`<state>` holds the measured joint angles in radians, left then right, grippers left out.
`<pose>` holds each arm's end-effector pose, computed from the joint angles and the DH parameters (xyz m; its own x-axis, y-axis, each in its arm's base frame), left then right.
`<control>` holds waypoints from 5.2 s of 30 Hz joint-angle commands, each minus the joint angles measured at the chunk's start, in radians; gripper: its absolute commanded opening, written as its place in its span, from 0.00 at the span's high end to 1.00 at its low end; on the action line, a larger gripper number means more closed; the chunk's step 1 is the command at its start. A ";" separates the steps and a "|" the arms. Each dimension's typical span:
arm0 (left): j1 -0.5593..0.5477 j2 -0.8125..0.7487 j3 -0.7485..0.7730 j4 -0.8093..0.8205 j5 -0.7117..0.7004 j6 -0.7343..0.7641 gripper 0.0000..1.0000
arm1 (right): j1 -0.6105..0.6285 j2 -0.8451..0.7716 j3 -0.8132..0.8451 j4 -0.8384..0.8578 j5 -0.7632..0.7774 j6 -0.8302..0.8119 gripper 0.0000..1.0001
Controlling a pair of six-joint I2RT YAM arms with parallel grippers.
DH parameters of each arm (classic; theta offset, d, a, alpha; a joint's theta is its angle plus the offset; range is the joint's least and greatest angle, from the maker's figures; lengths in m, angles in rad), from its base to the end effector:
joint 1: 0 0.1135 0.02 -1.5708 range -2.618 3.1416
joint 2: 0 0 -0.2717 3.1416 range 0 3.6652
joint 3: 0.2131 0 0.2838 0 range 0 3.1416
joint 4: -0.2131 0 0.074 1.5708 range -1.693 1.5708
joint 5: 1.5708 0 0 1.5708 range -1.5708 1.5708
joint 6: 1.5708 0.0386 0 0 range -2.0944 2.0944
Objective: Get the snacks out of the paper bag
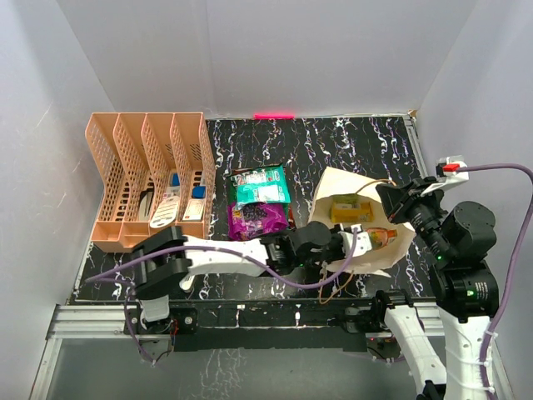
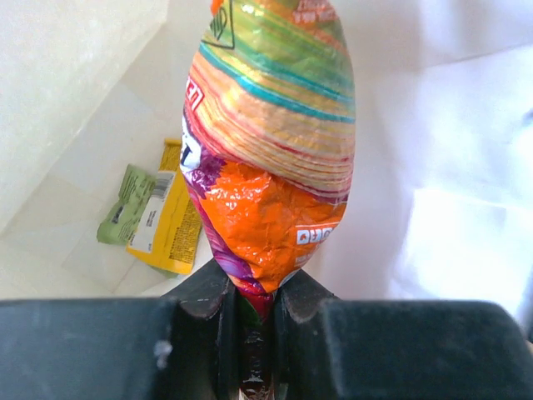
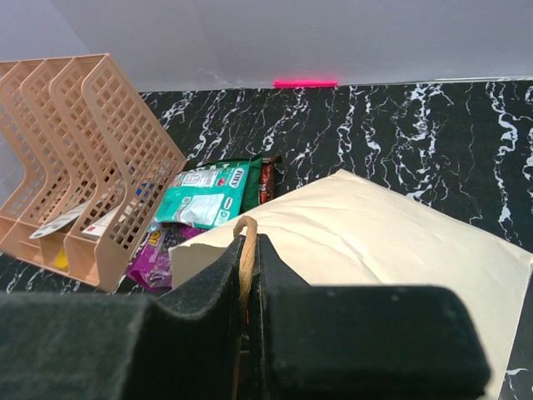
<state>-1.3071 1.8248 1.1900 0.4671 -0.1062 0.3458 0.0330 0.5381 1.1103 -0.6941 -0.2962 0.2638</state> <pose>0.1233 -0.4411 0.2416 0.2752 0.2737 -0.9216 0.8923 0.2841 0.3508 0.0971 0.0145 0.4399 -0.2011 0.2429 -0.9490 -0.2783 0.9147 0.2931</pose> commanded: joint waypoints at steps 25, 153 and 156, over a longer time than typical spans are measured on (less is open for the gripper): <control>0.361 -0.686 -0.106 -0.666 -0.301 0.311 1.00 | 0.003 0.071 0.112 0.057 0.328 -0.172 0.92; -0.157 -0.552 -0.402 -0.063 -0.181 -0.020 0.65 | 0.075 0.087 -0.268 0.388 -0.347 0.105 0.92; -0.169 -0.436 -0.407 0.107 -0.239 0.096 0.68 | 0.076 0.101 -0.244 0.389 -0.359 0.118 0.92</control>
<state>-1.4605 1.2968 0.7700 0.3401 -0.1364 0.2241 0.1070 0.6228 0.8040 -0.3122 -0.6643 0.3695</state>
